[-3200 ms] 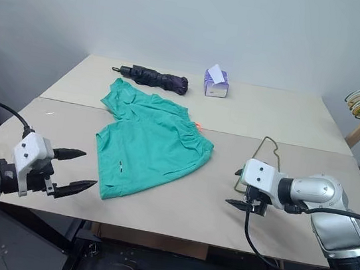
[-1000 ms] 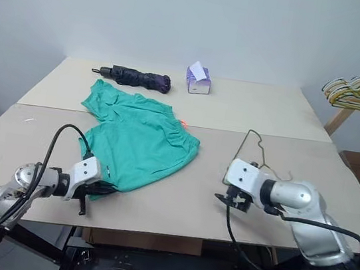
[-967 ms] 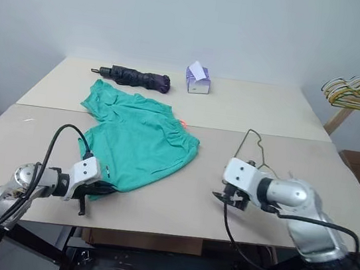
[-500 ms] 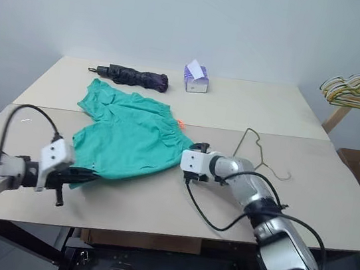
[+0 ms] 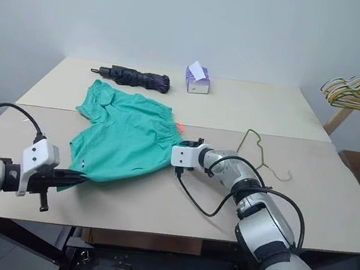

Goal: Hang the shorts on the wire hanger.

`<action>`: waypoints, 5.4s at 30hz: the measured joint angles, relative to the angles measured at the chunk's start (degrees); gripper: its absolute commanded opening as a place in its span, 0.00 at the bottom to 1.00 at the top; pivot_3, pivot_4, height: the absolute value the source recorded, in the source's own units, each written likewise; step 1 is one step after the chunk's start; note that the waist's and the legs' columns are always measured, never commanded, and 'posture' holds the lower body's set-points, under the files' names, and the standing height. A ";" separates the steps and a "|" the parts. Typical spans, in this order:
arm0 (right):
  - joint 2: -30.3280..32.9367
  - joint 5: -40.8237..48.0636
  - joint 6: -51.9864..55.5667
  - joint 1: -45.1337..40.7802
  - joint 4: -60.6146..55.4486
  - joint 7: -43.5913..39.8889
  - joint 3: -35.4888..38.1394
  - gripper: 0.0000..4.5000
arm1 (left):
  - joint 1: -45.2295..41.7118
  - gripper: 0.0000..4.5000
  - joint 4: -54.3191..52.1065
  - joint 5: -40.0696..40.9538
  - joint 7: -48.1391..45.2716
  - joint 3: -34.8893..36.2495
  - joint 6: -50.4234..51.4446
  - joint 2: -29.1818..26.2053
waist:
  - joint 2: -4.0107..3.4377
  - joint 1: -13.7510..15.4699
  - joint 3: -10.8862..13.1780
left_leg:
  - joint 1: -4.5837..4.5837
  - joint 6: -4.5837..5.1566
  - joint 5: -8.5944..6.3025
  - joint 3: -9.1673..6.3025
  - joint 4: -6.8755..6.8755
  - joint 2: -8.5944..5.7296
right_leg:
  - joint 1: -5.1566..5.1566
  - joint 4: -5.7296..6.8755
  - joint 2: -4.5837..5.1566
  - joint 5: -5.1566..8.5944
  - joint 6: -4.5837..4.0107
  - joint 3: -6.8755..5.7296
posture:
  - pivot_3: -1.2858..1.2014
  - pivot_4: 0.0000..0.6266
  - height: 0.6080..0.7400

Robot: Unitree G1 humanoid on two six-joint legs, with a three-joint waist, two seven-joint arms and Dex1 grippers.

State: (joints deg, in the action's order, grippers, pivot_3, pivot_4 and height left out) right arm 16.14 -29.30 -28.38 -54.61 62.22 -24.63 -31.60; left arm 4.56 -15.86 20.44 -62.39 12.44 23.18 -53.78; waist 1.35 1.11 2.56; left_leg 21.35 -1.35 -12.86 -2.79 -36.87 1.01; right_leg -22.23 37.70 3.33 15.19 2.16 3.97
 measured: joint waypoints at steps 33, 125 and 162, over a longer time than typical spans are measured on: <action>19.90 1.95 50.89 37.68 -88.38 -35.80 3.25 0.01 | 4.89 0.00 8.26 -7.68 -15.34 -6.80 -17.74 -17.28 | 0.08 1.13 0.05 | 0.05 -0.03 0.00 0.14 0.02 0.08 | -0.02 -0.06 0.01 0.54 0.46 -0.09 | 0.57 0.00 1.00; 7.28 30.20 74.11 23.34 -55.78 -9.42 27.38 0.69 | -16.54 0.92 -3.48 8.67 -8.74 -7.47 1.91 -2.08 | 0.41 -1.95 -0.05 | -0.24 -0.05 0.02 0.85 0.08 0.14 | -0.13 -0.04 0.06 -0.05 -0.08 -0.04 | 0.52 0.00 1.00; 13.32 40.00 81.48 20.42 -51.60 -6.19 33.90 0.69 | -19.62 0.92 -1.95 10.48 -4.57 -8.96 6.36 2.78 | 0.28 -5.15 0.04 | -0.18 0.04 -0.04 0.80 0.06 0.15 | -0.15 -0.08 0.03 0.16 0.33 0.03 | 0.52 0.00 1.00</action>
State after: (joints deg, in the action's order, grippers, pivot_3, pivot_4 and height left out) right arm 29.46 10.71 53.11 -34.19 10.62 -30.81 2.30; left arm -15.06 -17.80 30.92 -66.96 3.48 29.54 -51.01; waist 1.63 -4.04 2.59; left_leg 21.17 -1.31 -12.89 -1.99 -36.81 1.17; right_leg -22.38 37.62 3.36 15.35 2.50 4.00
